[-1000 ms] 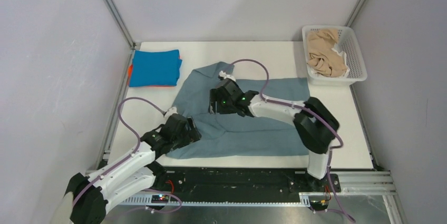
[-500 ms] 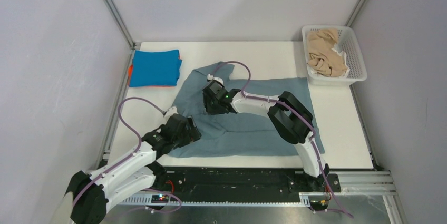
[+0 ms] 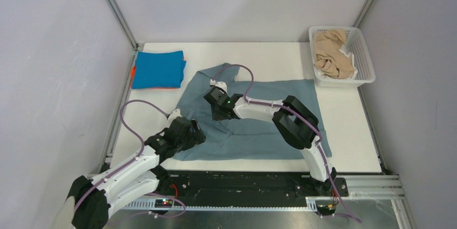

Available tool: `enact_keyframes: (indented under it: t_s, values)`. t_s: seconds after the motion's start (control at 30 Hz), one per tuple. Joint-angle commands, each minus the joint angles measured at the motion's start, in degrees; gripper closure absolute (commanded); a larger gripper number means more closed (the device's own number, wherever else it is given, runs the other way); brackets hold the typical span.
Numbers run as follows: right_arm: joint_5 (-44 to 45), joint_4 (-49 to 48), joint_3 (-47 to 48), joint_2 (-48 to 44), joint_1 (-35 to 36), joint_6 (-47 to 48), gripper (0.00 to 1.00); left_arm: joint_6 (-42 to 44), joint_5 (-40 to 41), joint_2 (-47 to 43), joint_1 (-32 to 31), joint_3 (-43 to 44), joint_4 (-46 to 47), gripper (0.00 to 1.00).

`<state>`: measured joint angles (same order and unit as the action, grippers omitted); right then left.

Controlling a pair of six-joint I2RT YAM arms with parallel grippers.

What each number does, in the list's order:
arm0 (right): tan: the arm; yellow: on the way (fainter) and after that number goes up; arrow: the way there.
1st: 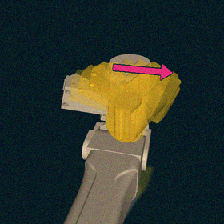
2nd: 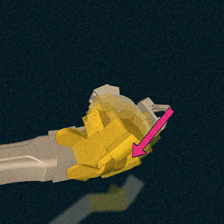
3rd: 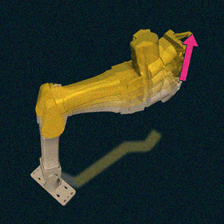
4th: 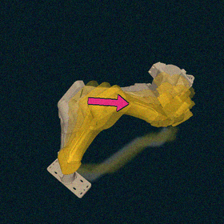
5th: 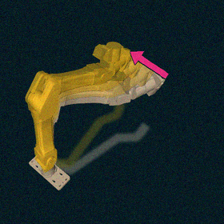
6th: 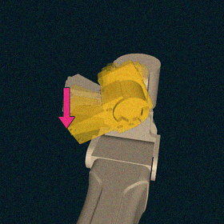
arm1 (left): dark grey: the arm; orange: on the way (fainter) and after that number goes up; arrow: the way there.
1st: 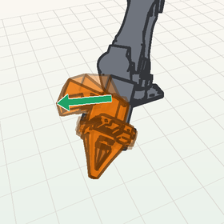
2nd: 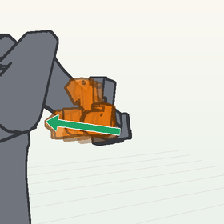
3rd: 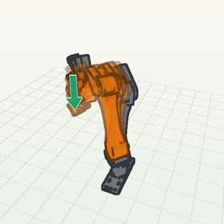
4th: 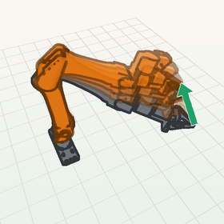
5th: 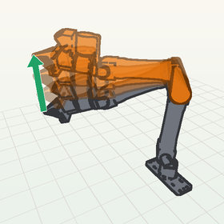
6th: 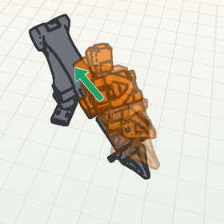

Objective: Fold and stack the t-shirts
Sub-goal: Fold the flattened tshirt in 1/3 of the way

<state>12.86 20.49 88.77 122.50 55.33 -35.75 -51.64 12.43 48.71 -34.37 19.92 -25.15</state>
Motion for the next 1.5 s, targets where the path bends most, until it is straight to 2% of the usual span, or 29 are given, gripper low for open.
enact_keyframes:
  t_s: [0.0, 0.07, 0.3, 0.53, 0.7, 1.13, 1.17, 1.23, 1.27, 1.3, 1.4, 1.47]
  values:
    - [1.8, 1.3, 2.2, -1.5, 0.5, 0.6, 0.79, -1.0, 1.1, 0.9, 0.1, -2.4, -1.9, 0.0]
    - [1.9, 1.1, 2.5, -1.9, 0.5, 0.9, 0.85, -0.9, 1.1, 0.8, 0.1, -2.5, -1.8, 0.0]
    - [4.3, 1.7, 4.3, -3.8, 0.8, 2.7, 0.89, -1.1, 0.9, 0.8, 0.0, -2.6, -1.8, 0.0]
    - [7.8, 3.8, 4.2, -5.3, 0.8, 3.1, 0.9, -1.5, 0.6, 1.2, 0.1, -3.1, -1.8, 0.0]
    - [13.6, 5.9, 2.9, -6.1, 0.7, 1.4, 0.9, -1.8, 0.4, 1.2, 0.0, -3.3, -1.8, 0.0]
    - [24.5, 13.6, 3.7, -6.4, 0.5, -4.0, 0.85, -2.8, -1.0, 0.2, 0.0, -4.7, -2.4, 0.0]
    - [25.0, 14.0, 3.7, -6.4, 0.6, -4.1, 0.82, -2.9, -1.1, 0.0, 0.0, -4.8, -2.5, 0.0]
    - [24.9, 13.5, 3.4, -6.9, 0.4, -3.9, 0.68, -3.0, -1.2, -0.3, 0.0, -4.8, -2.5, 0.0]
    - [24.5, 13.1, 3.2, -7.2, 0.3, -3.7, 0.54, -3.0, -1.4, -0.5, 0.0, -4.7, -2.5, 0.0]
    - [23.9, 12.6, 3.1, -7.8, 0.2, -3.6, 0.46, -3.0, -1.4, -0.6, 0.0, -4.7, -2.5, 0.0]
    - [22.7, 12.4, 2.4, -9.5, -0.5, -3.9, 0.33, -3.3, -1.6, -1.3, 0.1, -4.7, -2.6, 0.01]
    - [23.1, 11.8, 0.1, -11.9, -0.7, -4.7, 0.18, -3.7, -1.7, -1.7, 0.1, -5.1, -2.7, 0.02]
